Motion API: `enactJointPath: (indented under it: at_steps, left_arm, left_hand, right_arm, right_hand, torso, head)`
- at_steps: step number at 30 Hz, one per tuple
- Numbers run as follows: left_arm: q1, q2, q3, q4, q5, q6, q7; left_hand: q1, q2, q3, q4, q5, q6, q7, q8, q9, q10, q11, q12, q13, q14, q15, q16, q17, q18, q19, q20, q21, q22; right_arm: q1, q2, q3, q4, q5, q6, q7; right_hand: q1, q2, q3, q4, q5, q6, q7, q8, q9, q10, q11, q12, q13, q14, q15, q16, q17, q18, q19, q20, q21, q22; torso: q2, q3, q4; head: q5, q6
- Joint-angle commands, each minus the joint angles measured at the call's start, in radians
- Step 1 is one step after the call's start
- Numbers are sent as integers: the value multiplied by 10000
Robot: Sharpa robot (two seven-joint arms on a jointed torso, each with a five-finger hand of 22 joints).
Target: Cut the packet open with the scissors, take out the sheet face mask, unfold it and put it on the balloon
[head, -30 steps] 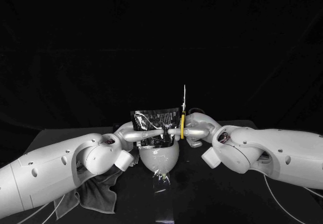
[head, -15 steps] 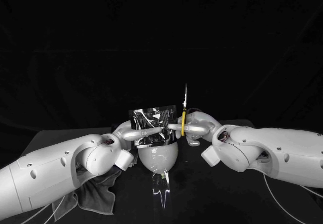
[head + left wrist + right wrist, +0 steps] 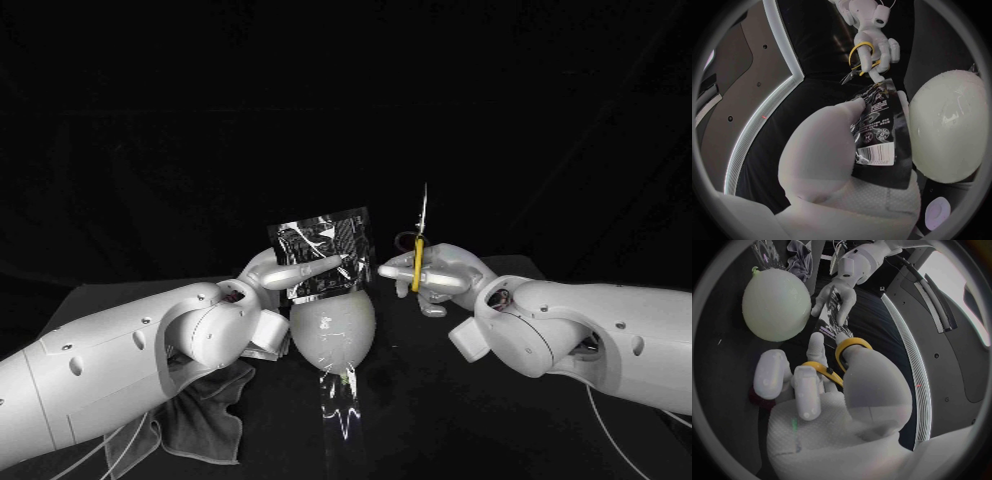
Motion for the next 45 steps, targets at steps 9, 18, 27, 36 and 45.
enactJointPath:
  at_steps: [9,18,27,36,45]
  left_arm:
    - [162,593,30,-716,681,319,381]
    - [262,1243,36,-1320,707,646,160]
    - [290,1608,36,-1599,686,916,-38]
    - [293,1736,35,-1639,658,1176,-235]
    - [294,1791,36,-1565,559,1437,-371]
  left_hand:
    - [-154,16,160,-50,34,-61,-26,96,527,71,-22,-42,-11,24,22,-26,46,124,-78,54,5,-6]
    - [-171,12,165,-52,33,-69,-28,101,534,70,-20,-46,-11,26,23,-27,51,125,-83,58,5,-5]
    - [-182,10,168,-53,34,-74,-28,104,539,71,-20,-48,-11,29,23,-26,55,126,-84,60,5,-4]
    - [-193,4,173,-62,33,-84,-28,110,548,72,-22,-50,-11,37,22,-24,62,131,-80,60,9,0]
    - [-203,2,180,-72,33,-90,-27,118,559,80,-24,-49,-9,49,18,-19,70,137,-72,59,16,4]
  right_arm:
    - [-1025,-687,-69,689,-511,-59,657]
    - [-2053,-817,-82,996,-1236,-437,644]
    - [-2682,-793,-84,1223,-1609,-289,732]
    - [-3109,-710,-82,1476,-1737,-142,973]
    - [-3195,-616,-80,1598,-1690,264,872]
  right_hand:
    - [-106,-72,-616,356,-32,155,129,-133,-114,2317,-381,6149,267,604,0,84,705,127,132,-7,96,856]
    - [-181,-41,-858,551,-34,198,121,-194,-160,2259,-392,6009,154,542,-6,-46,467,179,7,-14,-152,743]
    - [-192,-107,-1471,880,-24,270,140,-338,-255,1492,-344,4080,-1865,220,22,-681,-538,395,-620,7,-1307,197]
    - [-638,-161,-3732,2246,-25,-545,749,-939,-523,-604,230,-39,-4482,-515,562,-1645,-1975,601,-1563,413,-2874,-525]
    - [-716,-1095,-5807,2346,46,-959,979,-1047,-610,-1039,517,-1473,-5101,-1172,784,-2297,-3051,808,-2214,661,-3884,-961]
  torso:
    - [-120,91,-252]
    - [-213,146,-405]
    - [-291,173,-547]
    - [-347,226,-676]
    - [-345,246,-689]
  head:
    - [-63,-92]
    - [-311,-308]
    - [-637,-627]
    - [-658,-879]
    - [-682,-1040]
